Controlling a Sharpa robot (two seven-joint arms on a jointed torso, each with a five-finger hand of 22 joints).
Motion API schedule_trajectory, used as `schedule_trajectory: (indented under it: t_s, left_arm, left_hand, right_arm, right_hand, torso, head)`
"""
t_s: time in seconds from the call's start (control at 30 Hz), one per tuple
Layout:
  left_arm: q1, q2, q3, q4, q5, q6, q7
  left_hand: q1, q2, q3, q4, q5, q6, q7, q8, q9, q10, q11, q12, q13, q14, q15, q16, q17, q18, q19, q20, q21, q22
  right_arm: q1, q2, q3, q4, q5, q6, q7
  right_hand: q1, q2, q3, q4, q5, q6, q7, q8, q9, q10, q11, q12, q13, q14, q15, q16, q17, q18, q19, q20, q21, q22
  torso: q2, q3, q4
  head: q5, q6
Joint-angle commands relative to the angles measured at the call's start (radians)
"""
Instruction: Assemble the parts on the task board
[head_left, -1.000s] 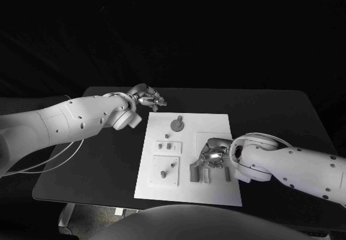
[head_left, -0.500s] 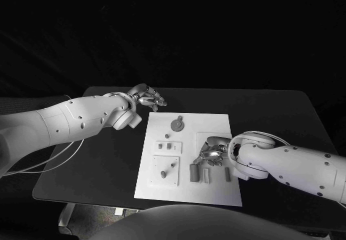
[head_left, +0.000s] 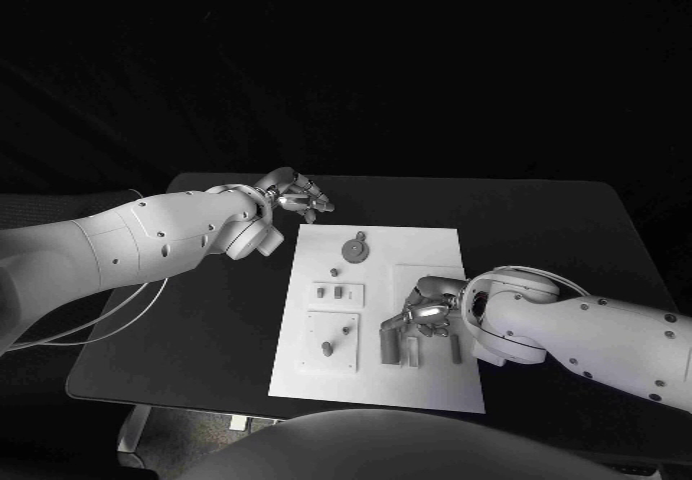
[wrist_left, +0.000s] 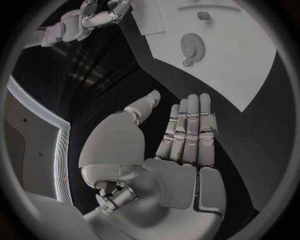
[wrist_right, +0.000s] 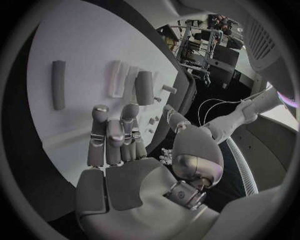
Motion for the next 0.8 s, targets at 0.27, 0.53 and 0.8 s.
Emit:
schedule_trajectory:
  t_s: [0.27, 0.53, 0.8]
  left_arm:
    - [0.001, 0.002, 0.001, 0.002, -0.003, 0.014, 0.002]
    - [0.001, 0.003, 0.001, 0.002, -0.003, 0.016, 0.001]
    - [0.001, 0.003, 0.000, 0.003, -0.004, 0.019, -0.003]
  left_hand:
    - [0.001, 0.009, 0.001, 0.007, -0.003, -0.005, -0.003, -0.006, 0.001, -0.007, -0.001, 0.004, -0.001, 0.005, -0.001, -0.007, 0.002, 0.018, 0.005, -0.002, -0.006, 0.002]
    - [0.002, 0.008, 0.001, 0.007, -0.003, -0.005, -0.003, -0.006, 0.001, -0.008, -0.001, 0.004, -0.001, 0.005, -0.001, -0.007, 0.003, 0.018, 0.005, -0.002, -0.006, 0.002]
    - [0.003, 0.009, 0.002, 0.006, -0.003, -0.005, -0.003, -0.006, 0.001, -0.008, -0.001, 0.004, -0.002, 0.005, -0.001, -0.007, 0.004, 0.018, 0.005, -0.002, -0.006, 0.002]
  right_arm:
    - [-0.001, 0.013, 0.000, 0.029, -0.119, 0.074, -0.060]
    - [-0.004, 0.037, 0.000, 0.024, -0.167, 0.100, -0.096]
    - [-0.014, 0.049, 0.000, 0.024, -0.227, 0.103, -0.113]
  right_hand:
    - [-0.011, -0.017, 0.016, 0.039, -0.005, 0.019, -0.008, 0.013, 0.011, -0.001, -0.009, 0.009, 0.007, -0.007, -0.005, 0.006, 0.007, 0.029, -0.005, -0.007, 0.002, 0.008]
    - [-0.019, 0.038, -0.011, 0.034, -0.006, 0.056, -0.025, 0.033, 0.022, 0.030, -0.026, 0.017, 0.005, 0.065, -0.011, 0.023, 0.097, 0.029, 0.006, -0.015, 0.017, 0.015]
    - [-0.031, 0.094, -0.045, 0.011, -0.005, 0.087, -0.039, 0.043, 0.023, 0.066, -0.040, 0.018, -0.001, 0.128, -0.021, 0.029, 0.169, 0.029, 0.024, -0.026, 0.028, 0.014]
  torso:
    - [0.000, -0.0001, -0.0004]
    - [0.000, 0.0000, -0.0001]
    - [0.000, 0.0000, 0.0000]
  head:
    - [0.000, 0.000]
    - [-0.003, 0.000]
    - [-0.004, 0.000]
